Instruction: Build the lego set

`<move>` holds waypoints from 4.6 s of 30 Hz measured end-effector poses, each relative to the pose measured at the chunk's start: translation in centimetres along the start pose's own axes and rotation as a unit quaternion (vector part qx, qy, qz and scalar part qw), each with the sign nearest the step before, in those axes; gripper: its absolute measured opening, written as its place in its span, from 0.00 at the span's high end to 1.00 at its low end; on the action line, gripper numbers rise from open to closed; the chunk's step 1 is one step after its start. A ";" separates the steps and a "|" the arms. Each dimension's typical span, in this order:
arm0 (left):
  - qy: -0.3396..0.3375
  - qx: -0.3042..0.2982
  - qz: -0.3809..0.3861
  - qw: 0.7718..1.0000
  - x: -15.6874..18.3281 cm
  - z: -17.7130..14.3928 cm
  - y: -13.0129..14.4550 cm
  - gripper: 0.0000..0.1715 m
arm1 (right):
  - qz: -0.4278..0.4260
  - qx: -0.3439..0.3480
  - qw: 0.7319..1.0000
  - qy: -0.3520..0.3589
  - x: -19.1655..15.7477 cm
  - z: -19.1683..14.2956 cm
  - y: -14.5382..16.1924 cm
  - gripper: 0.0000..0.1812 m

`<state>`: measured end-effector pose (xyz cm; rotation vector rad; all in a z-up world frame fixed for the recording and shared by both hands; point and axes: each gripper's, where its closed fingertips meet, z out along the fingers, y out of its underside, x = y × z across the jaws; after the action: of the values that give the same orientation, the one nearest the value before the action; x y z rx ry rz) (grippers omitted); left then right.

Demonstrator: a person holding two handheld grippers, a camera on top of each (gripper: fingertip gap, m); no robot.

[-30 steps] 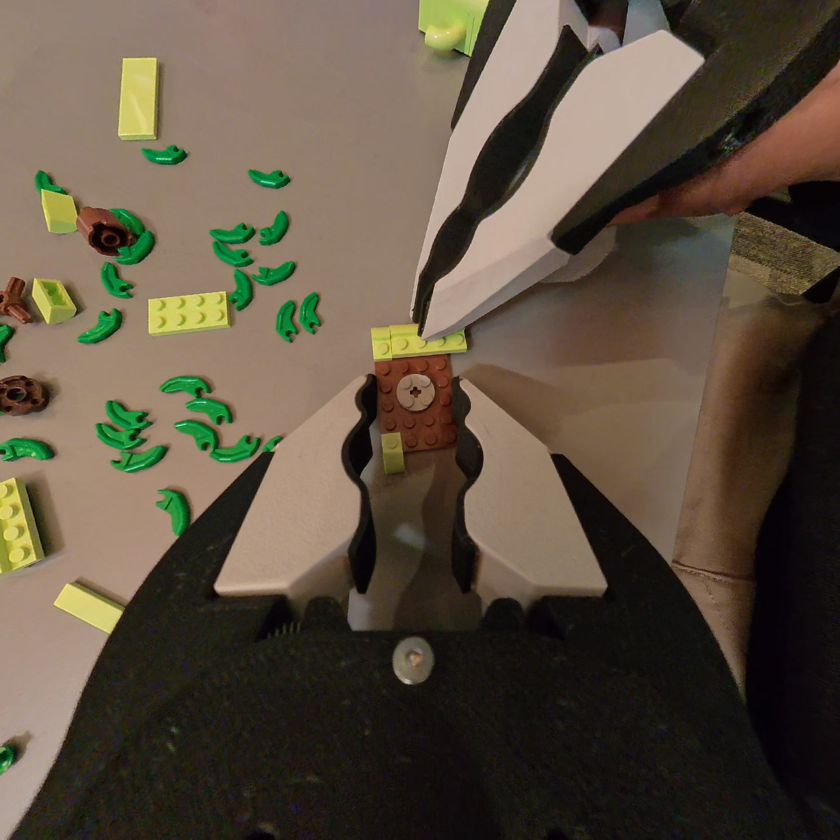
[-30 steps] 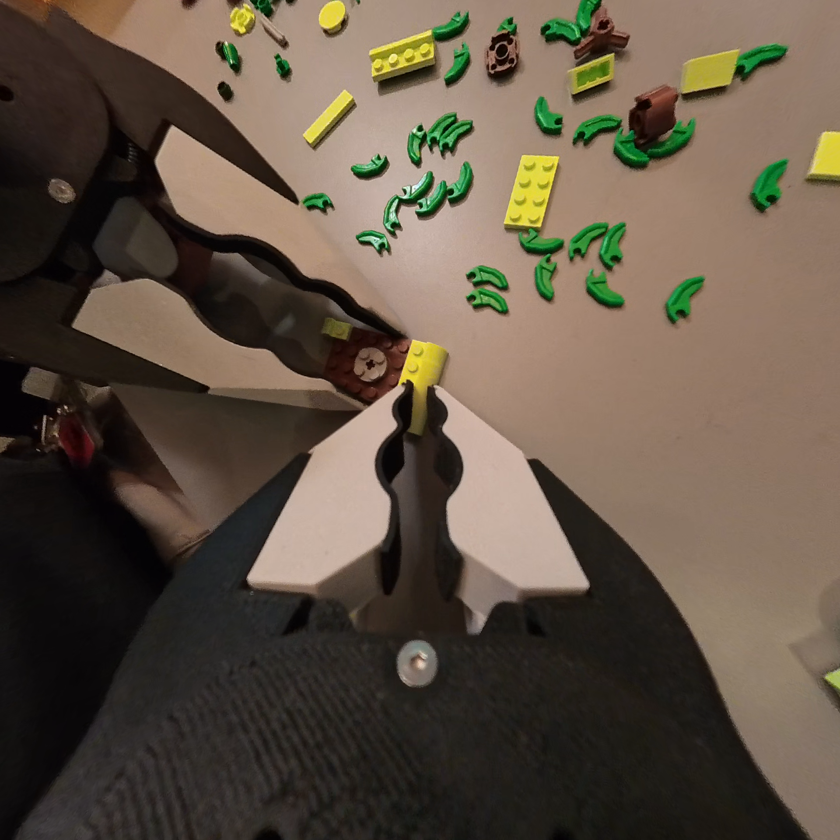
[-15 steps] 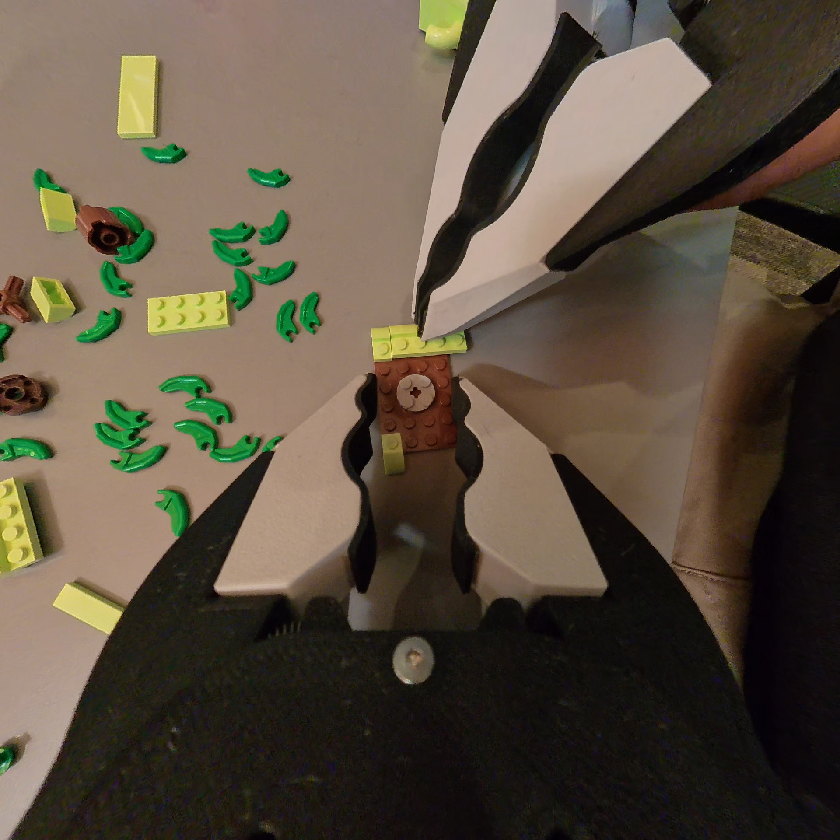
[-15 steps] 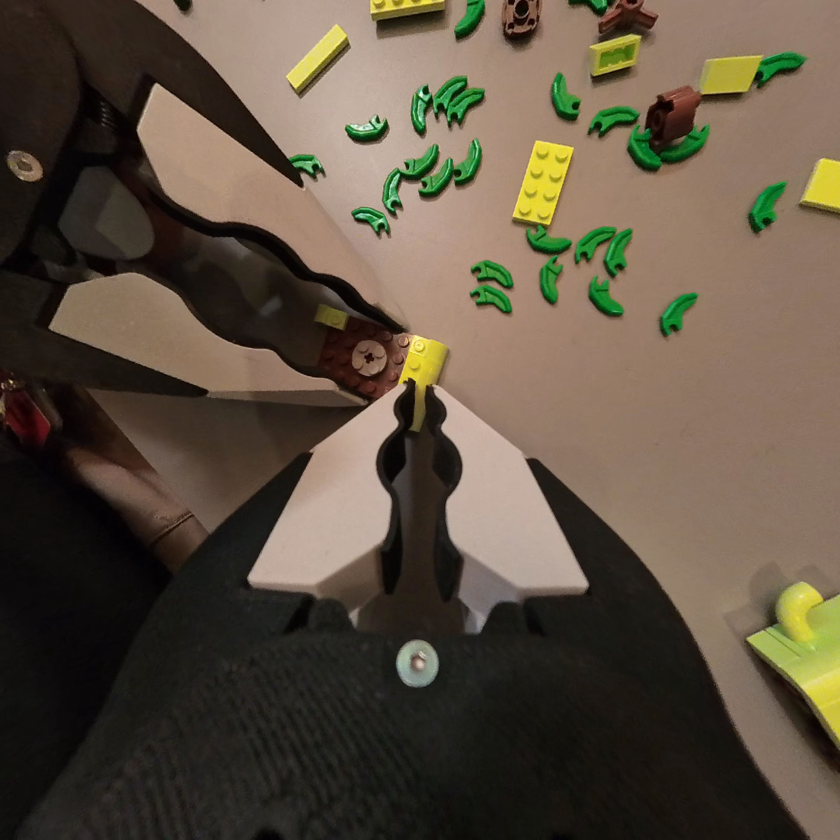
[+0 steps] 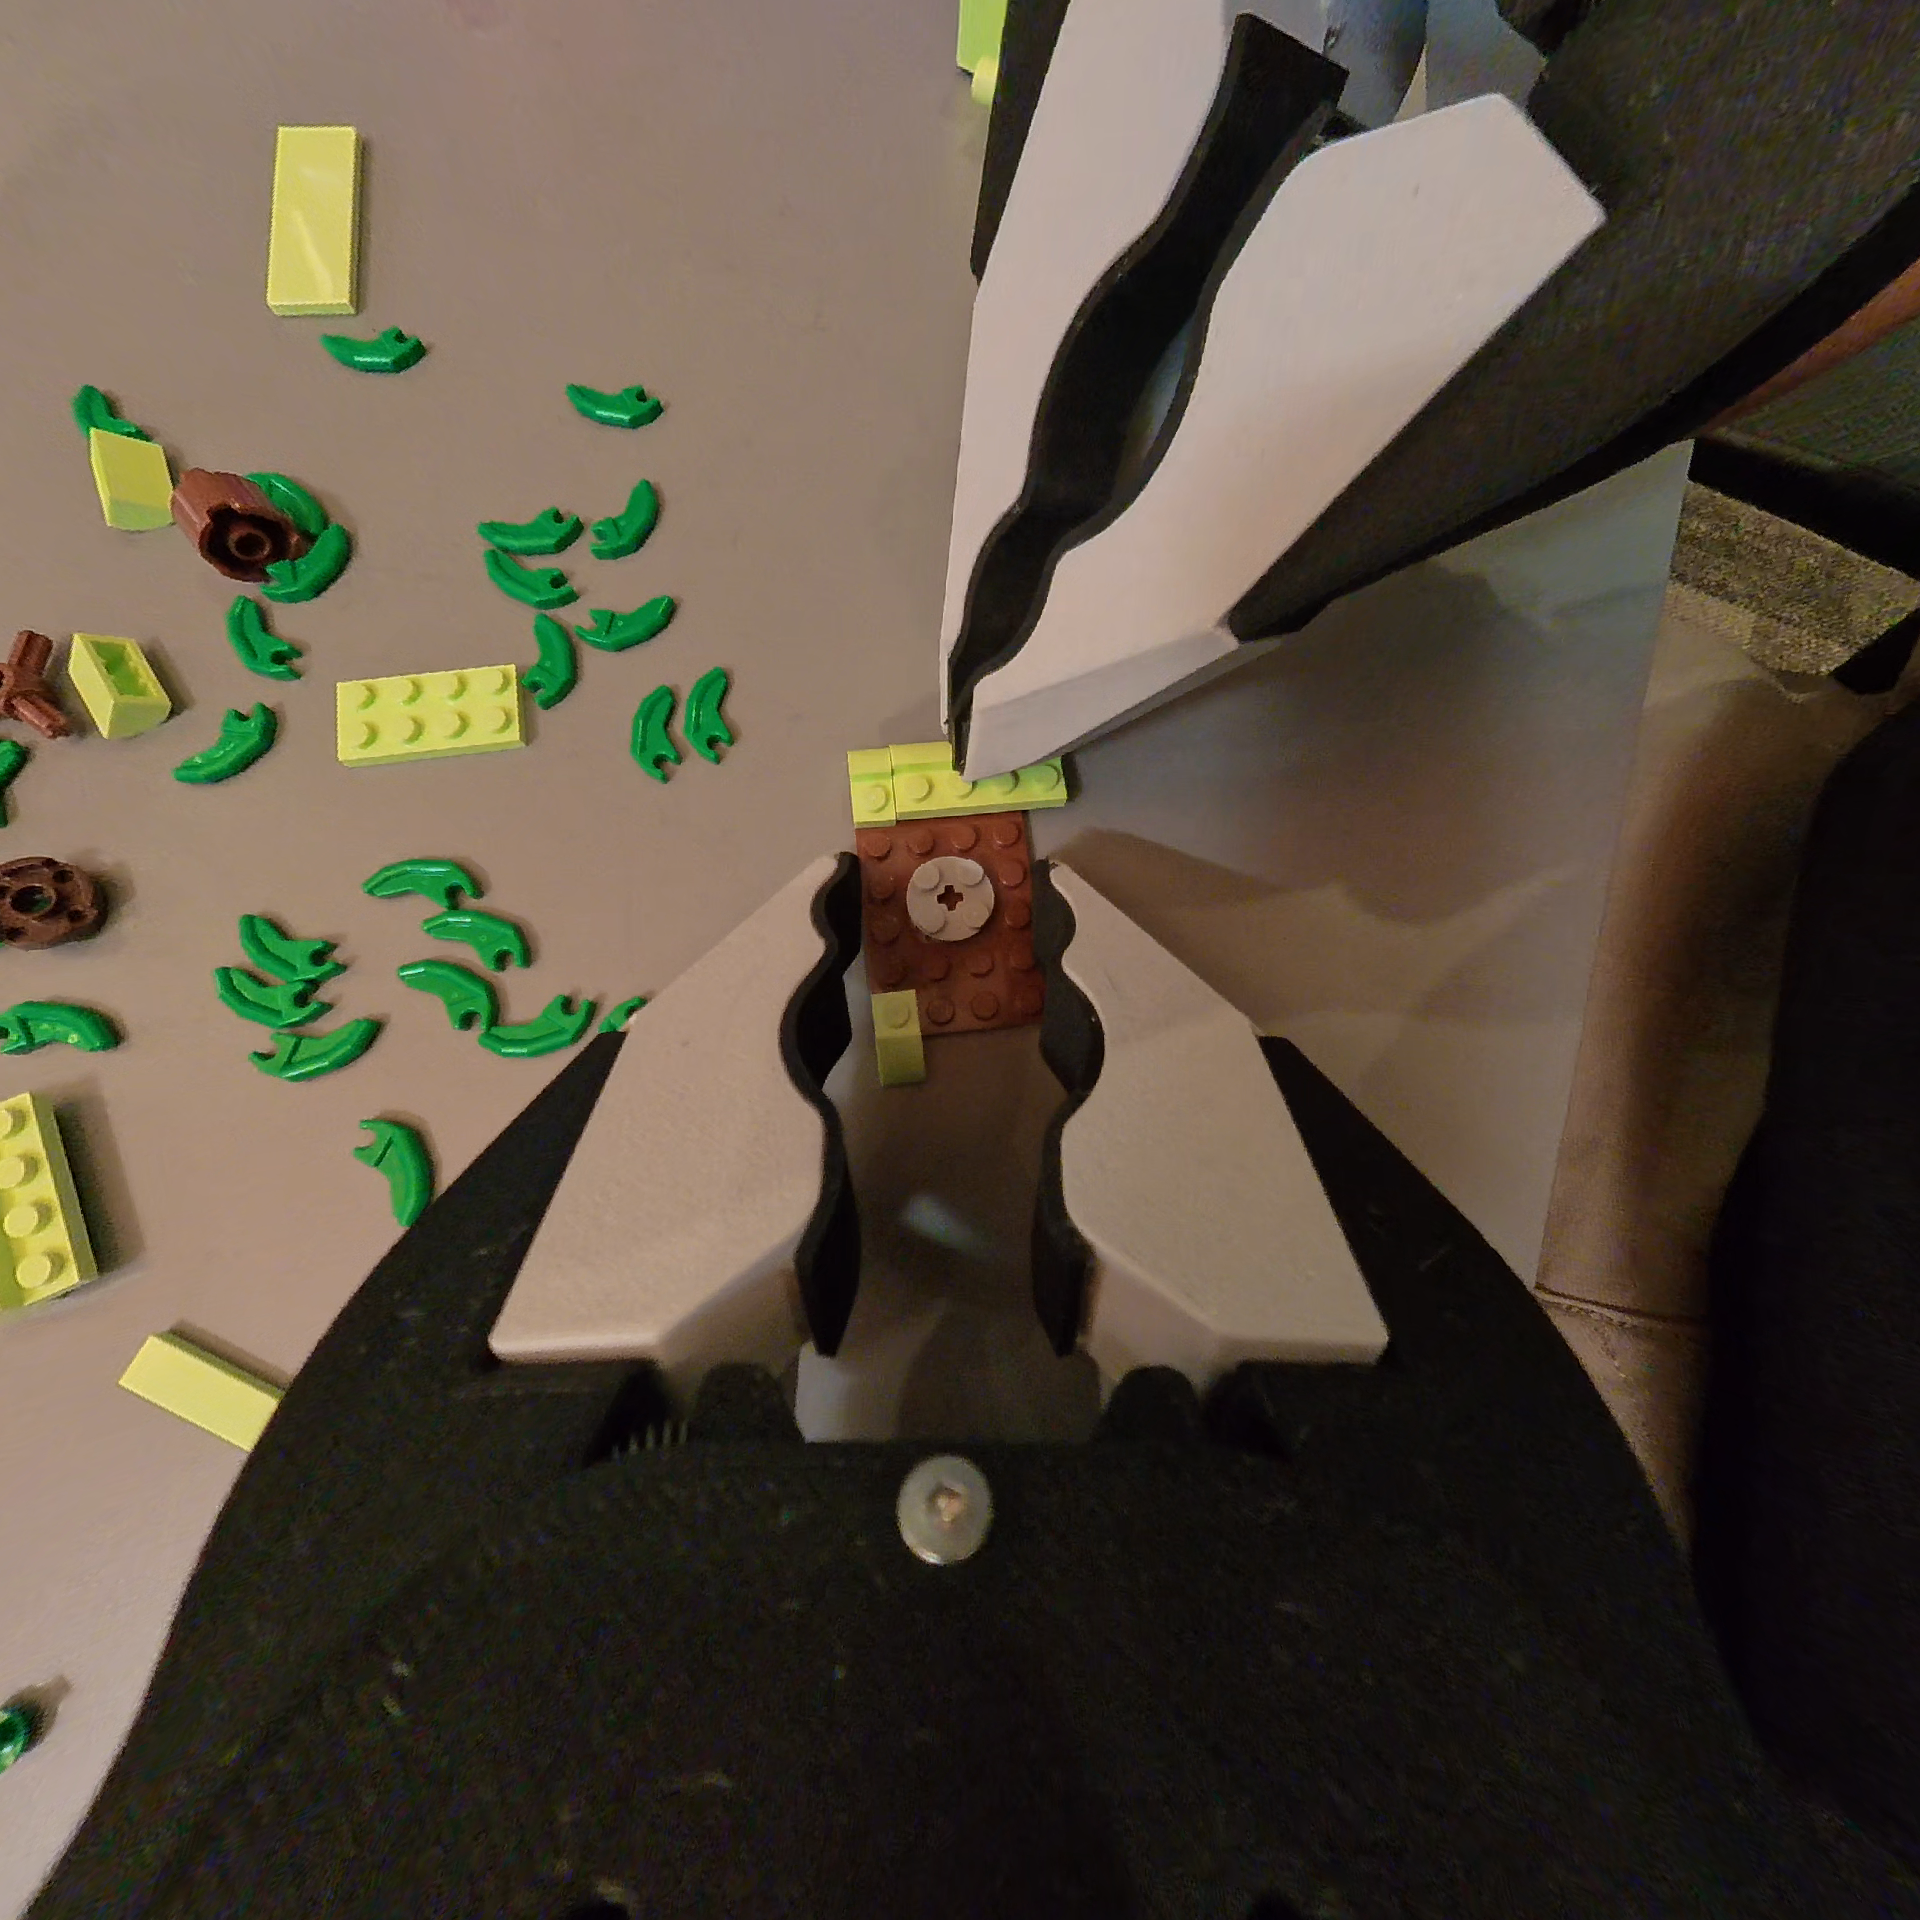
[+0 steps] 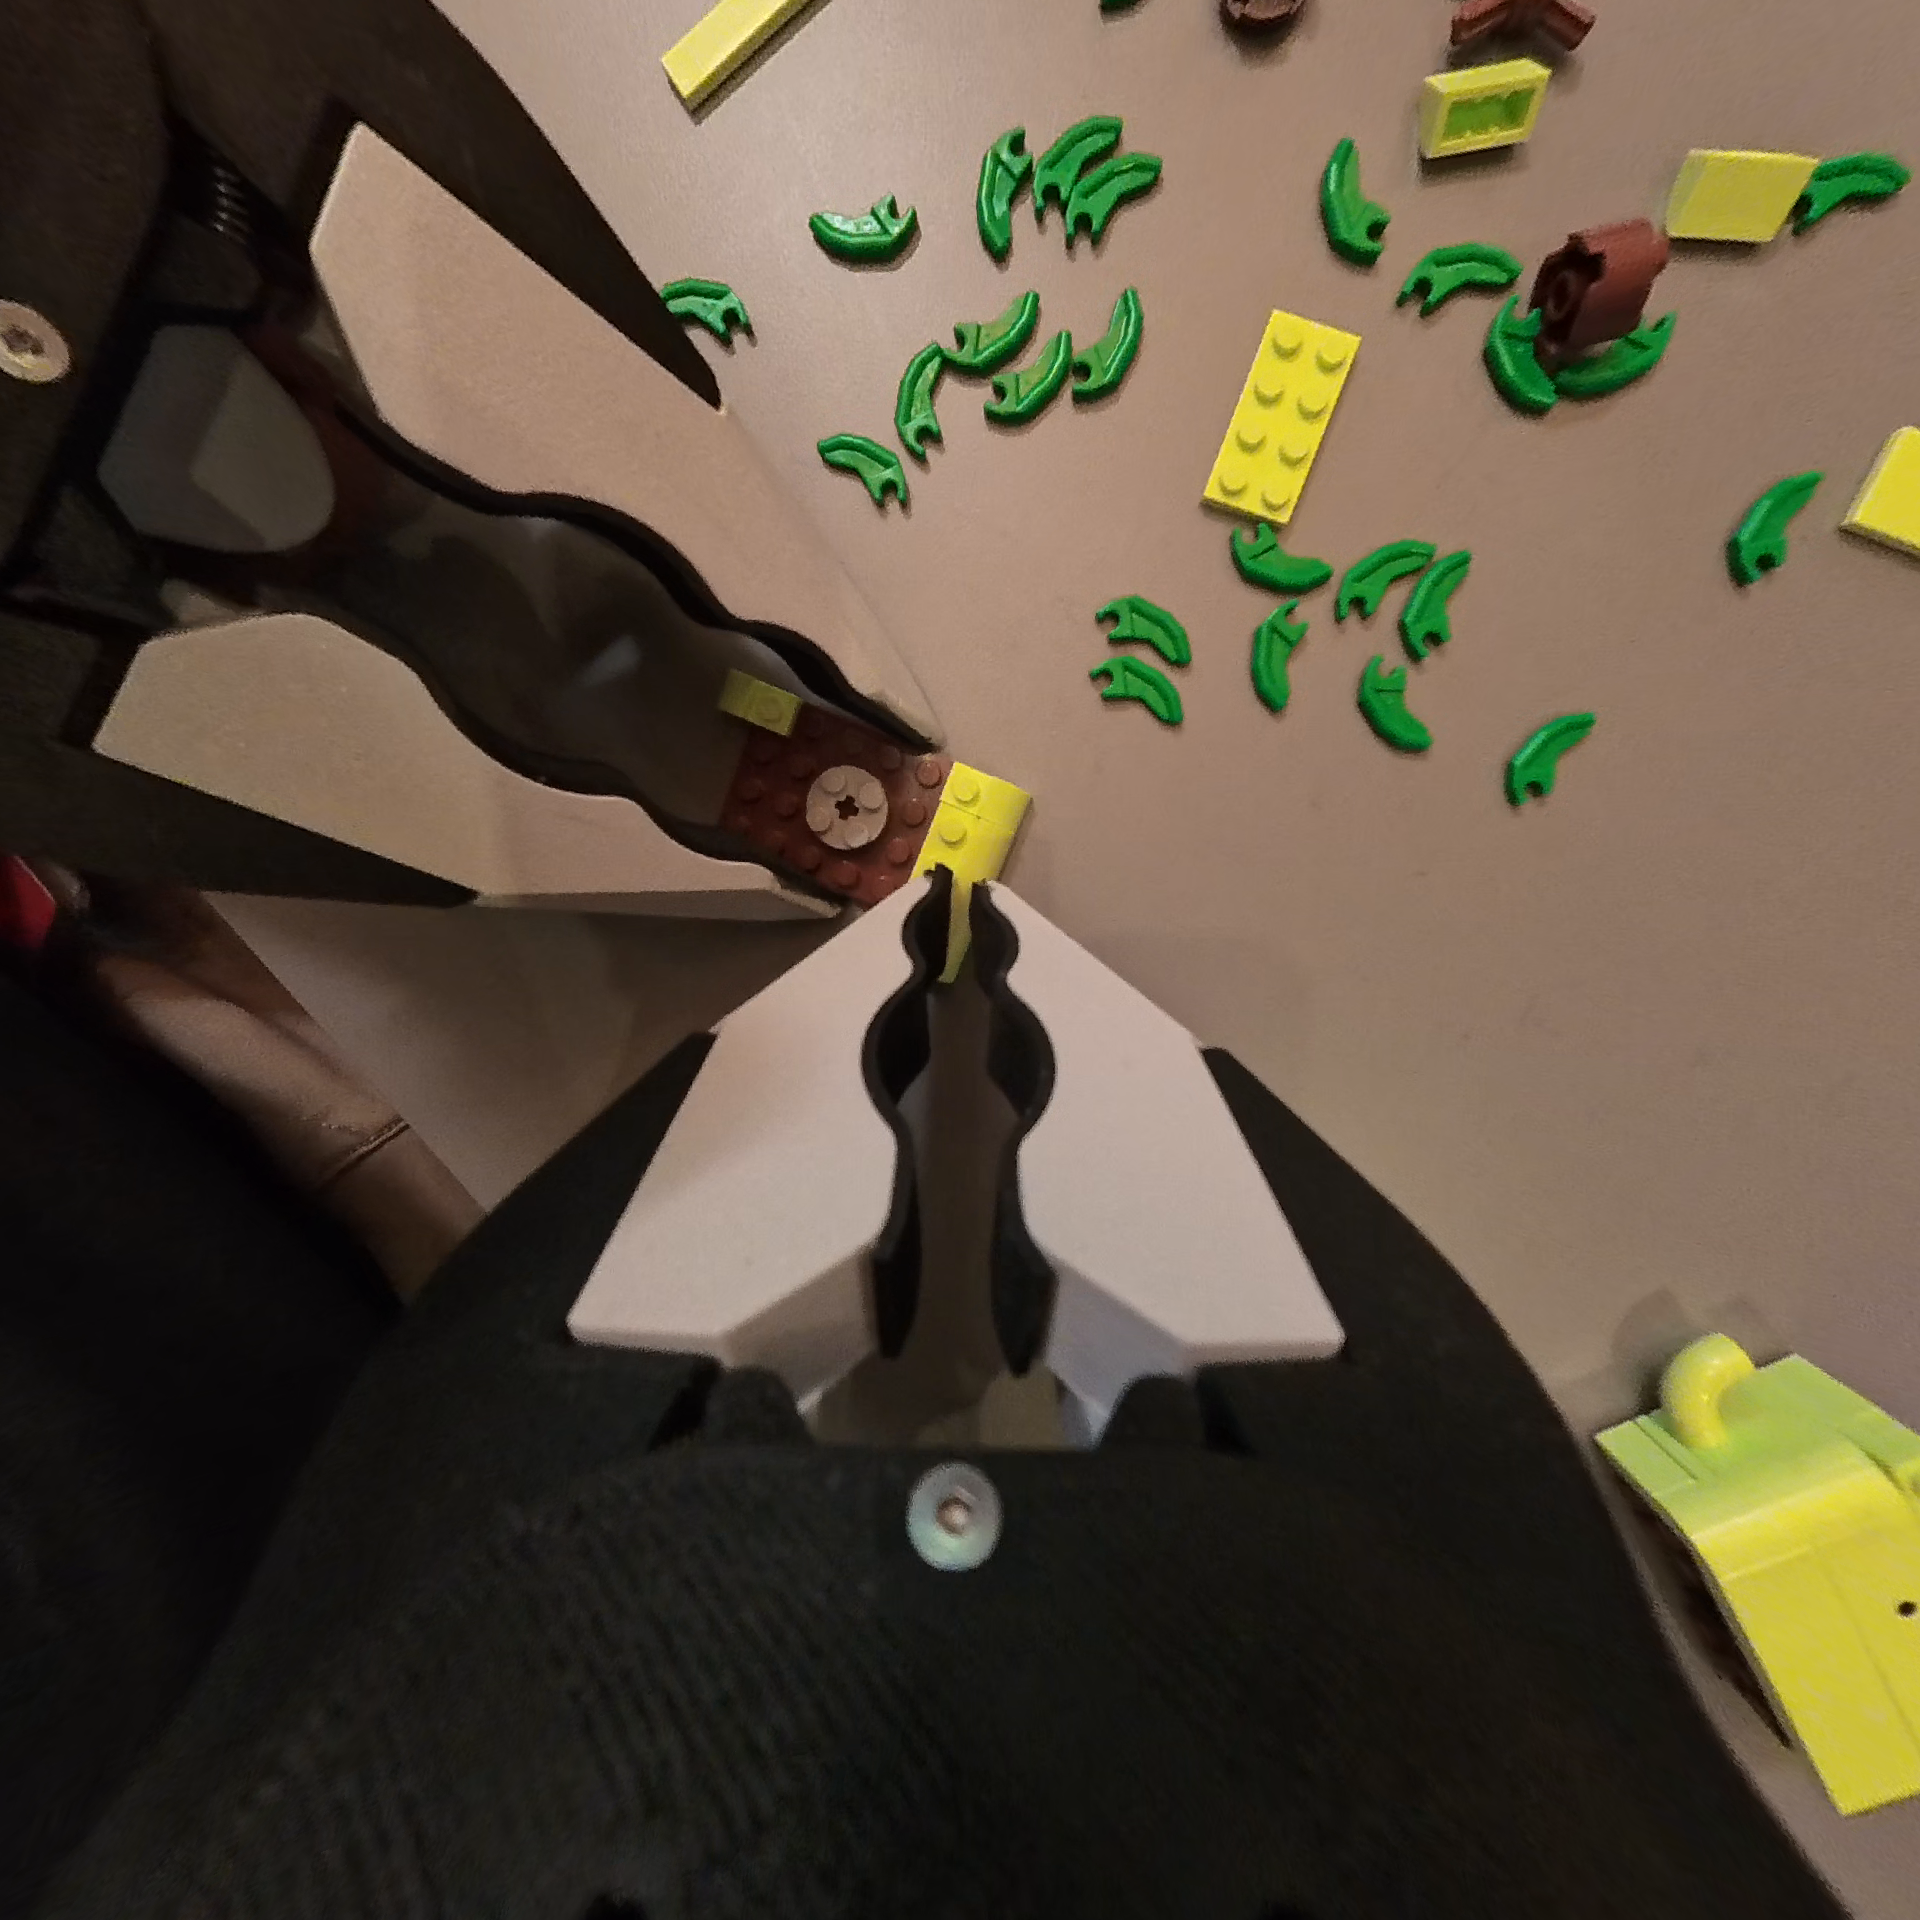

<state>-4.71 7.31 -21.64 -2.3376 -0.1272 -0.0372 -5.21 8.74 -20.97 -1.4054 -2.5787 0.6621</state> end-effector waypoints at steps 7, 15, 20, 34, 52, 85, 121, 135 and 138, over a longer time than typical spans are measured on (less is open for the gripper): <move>0.002 0.000 -0.002 1.000 0.0 0.0 0.0 0.81 | 0.026 0.008 1.000 -0.005 0.0 0.0 0.0 0.98; 0.000 0.000 0.000 1.000 0.0 0.0 0.0 0.81 | 0.041 0.019 0.999 -0.005 0.1 0.0 -0.1 0.98; -0.002 0.000 0.002 1.000 0.0 0.0 0.0 0.81 | 0.035 0.016 0.999 -0.003 0.1 0.0 -0.2 0.98; -0.002 -0.001 0.003 1.000 0.0 0.0 0.0 0.81 | -0.011 0.033 0.999 -0.005 0.1 0.0 -0.3 0.99; -0.002 -0.001 0.000 1.000 0.0 0.0 0.0 0.81 | -0.049 -0.053 0.997 -0.030 0.0 0.0 -0.1 0.98; 0.016 0.002 -0.018 1.000 0.0 -0.1 0.0 0.82 | 0.018 -0.052 0.985 -0.160 -0.2 0.3 0.1 0.95; -0.002 0.137 -0.081 0.987 -2.3 -3.1 -2.7 0.60 | 0.124 0.104 0.987 0.021 0.9 -1.0 1.6 0.98; -0.210 0.162 -0.141 0.954 -12.7 -9.2 0.6 0.61 | 0.133 0.148 0.975 -0.098 -1.7 -1.8 1.8 0.88; -0.185 0.137 -0.178 0.957 -13.2 -8.6 1.6 0.61 | 0.133 0.139 0.972 -0.138 -2.9 -1.8 1.8 0.87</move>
<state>-17.52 -1.02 -17.72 -1.9945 -0.6948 0.2290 -1.63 7.75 -19.89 -1.6756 -2.3758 1.2880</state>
